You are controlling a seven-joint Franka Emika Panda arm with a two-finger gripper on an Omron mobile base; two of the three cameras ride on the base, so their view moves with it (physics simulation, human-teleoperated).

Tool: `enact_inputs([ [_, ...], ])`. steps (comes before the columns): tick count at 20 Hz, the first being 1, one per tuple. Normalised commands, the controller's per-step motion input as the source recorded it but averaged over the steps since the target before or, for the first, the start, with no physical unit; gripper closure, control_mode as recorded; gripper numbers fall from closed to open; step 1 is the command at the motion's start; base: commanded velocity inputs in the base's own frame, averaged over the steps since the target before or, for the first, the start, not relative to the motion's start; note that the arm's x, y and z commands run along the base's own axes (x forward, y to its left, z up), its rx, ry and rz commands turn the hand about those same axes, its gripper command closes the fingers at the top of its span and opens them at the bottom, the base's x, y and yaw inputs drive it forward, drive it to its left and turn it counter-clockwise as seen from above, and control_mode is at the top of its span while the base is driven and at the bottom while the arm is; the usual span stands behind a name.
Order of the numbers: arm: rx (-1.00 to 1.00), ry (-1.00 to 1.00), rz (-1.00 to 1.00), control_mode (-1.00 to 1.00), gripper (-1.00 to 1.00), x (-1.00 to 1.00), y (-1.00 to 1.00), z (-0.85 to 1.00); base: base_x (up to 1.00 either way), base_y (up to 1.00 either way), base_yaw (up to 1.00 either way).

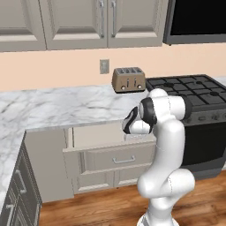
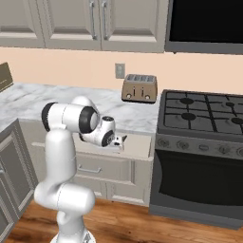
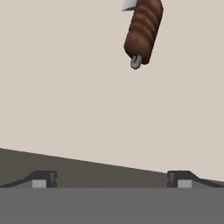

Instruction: Pick up the knife from the drawer and place it on the cutting board. Then place the meat from the plate to the cutting board.

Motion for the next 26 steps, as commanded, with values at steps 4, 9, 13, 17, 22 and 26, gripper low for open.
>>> enact_inputs([
  [4,0.01,0.02,-0.09,-1.00,-1.00,-0.31,-0.45,0.00,0.00,0.00,0.00],
  [9,0.00,0.12,-0.11,-1.00,-1.00,-0.39,-0.41,0.00,0.00,0.00,0.00],
  [13,0.00,0.13,-0.13,-1.00,-1.00,-0.56,-0.56,0.00,0.00,0.00,0.00],
  [17,0.00,0.12,-0.16,-1.00,-1.00,-0.70,-0.63,0.01,0.00,0.00,0.00],
  [22,0.00,0.11,-0.14,-1.00,-1.00,-0.73,-0.58,0.20,0.00,0.00,0.00],
  [26,0.00,-0.01,-0.04,-1.00,-1.00,-0.79,-0.17,0.48,0.00,0.00,0.00],
])
